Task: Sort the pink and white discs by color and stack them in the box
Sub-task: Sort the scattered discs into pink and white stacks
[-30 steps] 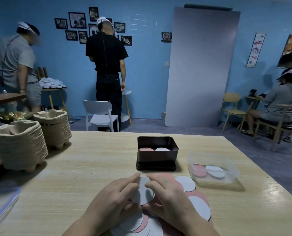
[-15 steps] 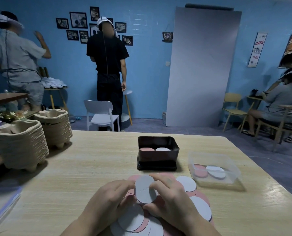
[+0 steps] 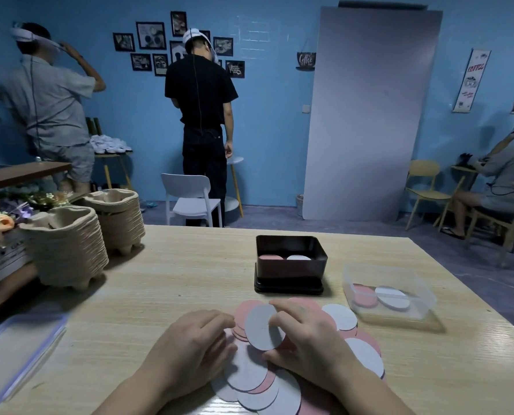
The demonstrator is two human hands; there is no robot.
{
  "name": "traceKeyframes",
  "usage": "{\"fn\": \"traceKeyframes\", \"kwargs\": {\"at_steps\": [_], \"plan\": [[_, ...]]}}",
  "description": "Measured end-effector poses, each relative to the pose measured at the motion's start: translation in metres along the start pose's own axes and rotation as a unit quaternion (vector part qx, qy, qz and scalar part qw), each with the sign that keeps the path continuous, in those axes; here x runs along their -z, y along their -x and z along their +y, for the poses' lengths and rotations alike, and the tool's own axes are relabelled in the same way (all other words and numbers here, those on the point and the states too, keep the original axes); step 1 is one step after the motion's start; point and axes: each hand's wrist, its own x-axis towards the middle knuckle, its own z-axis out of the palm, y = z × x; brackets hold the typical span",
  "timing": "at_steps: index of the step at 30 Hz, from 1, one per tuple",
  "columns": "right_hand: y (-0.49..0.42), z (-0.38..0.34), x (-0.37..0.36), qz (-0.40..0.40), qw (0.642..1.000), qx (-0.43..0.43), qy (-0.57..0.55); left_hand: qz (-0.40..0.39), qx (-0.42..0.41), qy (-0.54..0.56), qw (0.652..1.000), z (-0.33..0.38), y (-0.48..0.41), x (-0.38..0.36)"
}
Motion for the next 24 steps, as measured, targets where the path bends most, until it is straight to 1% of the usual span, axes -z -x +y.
{"fn": "traceKeyframes", "kwargs": {"at_steps": [2,4,8,11,13,18,22,24], "plan": [[-0.004,-0.003,0.000,-0.010,1.000,-0.009,0.007,-0.015,0.015,-0.015,1.000,-0.003,0.009,0.006],[-0.010,-0.008,0.000,-0.004,1.000,-0.009,0.004,-0.022,0.038,-0.034,0.998,-0.007,0.017,0.011],[-0.013,-0.017,-0.006,0.018,1.000,-0.012,-0.022,-0.022,0.112,-0.051,0.992,-0.013,0.030,0.012],[-0.006,-0.018,-0.013,0.031,0.999,-0.017,-0.037,-0.033,0.126,-0.038,0.991,-0.013,0.031,0.011],[-0.004,-0.019,-0.014,0.034,0.999,-0.016,-0.028,-0.024,0.131,-0.027,0.991,-0.012,0.031,0.012],[-0.002,-0.013,-0.011,0.035,0.999,-0.022,-0.006,0.032,0.106,-0.008,0.994,-0.007,0.028,0.018],[0.000,-0.009,-0.013,0.024,0.999,-0.033,-0.002,0.097,0.050,-0.016,0.994,-0.005,0.022,0.013],[0.001,-0.009,-0.014,0.026,0.999,-0.025,0.003,0.112,0.018,-0.016,0.993,-0.003,0.015,0.009]]}}
